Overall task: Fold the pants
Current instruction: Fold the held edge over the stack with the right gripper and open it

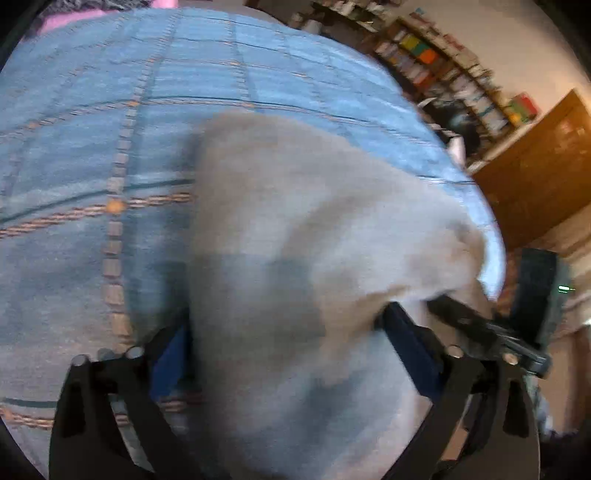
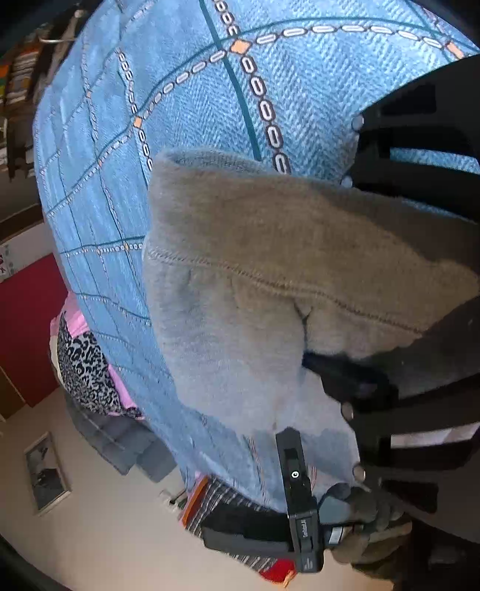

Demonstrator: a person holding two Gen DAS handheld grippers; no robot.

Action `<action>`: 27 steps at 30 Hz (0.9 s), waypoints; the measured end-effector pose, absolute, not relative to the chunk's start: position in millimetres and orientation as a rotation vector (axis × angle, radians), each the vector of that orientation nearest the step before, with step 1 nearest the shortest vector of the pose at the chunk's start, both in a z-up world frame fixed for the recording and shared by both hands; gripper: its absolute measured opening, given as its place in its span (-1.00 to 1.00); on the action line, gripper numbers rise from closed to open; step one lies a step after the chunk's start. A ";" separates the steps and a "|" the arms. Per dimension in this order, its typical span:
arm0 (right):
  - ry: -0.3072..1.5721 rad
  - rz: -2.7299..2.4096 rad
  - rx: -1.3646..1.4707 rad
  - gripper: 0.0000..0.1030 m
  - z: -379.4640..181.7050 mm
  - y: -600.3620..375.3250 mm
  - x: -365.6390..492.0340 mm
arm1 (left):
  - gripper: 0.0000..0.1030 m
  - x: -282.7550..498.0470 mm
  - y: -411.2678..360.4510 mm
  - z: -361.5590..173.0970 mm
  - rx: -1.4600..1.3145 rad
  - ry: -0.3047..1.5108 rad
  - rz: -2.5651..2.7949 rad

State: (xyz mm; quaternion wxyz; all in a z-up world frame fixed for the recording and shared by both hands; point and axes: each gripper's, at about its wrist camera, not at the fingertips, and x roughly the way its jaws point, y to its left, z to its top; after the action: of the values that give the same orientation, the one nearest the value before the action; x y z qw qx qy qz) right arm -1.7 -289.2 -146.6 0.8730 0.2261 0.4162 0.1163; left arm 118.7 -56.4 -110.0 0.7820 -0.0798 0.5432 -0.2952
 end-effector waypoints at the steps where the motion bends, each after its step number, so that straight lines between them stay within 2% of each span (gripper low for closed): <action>1: 0.871 0.254 0.480 -0.08 -145.3 -289.9 -1.4 | 0.65 117.7 -60.8 -108.3 -0.173 1.171 -0.647; 5: 0.854 0.272 0.466 -0.21 -131.2 -284.5 2.6 | 0.10 116.8 -69.0 -98.5 -0.162 1.147 -0.663; 8: 0.817 0.283 0.452 -0.24 -112.5 -281.7 4.8 | -0.08 118.4 -67.6 -83.7 -0.161 1.111 -0.674; 17: 0.682 0.280 0.360 -0.24 -45.1 -286.6 51.3 | -0.09 165.3 -75.9 -18.7 -0.101 0.914 -0.684; 27: 0.658 0.220 0.315 -0.24 -34.9 -313.9 191.4 | -0.09 314.2 -99.5 -6.4 -0.101 0.859 -0.649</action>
State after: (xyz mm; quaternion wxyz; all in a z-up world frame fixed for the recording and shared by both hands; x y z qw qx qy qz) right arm 191.4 -313.9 -34.9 0.9284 0.1539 0.3209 0.1071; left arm 314.2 -99.5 -6.4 0.8574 -0.0481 0.4087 -0.3091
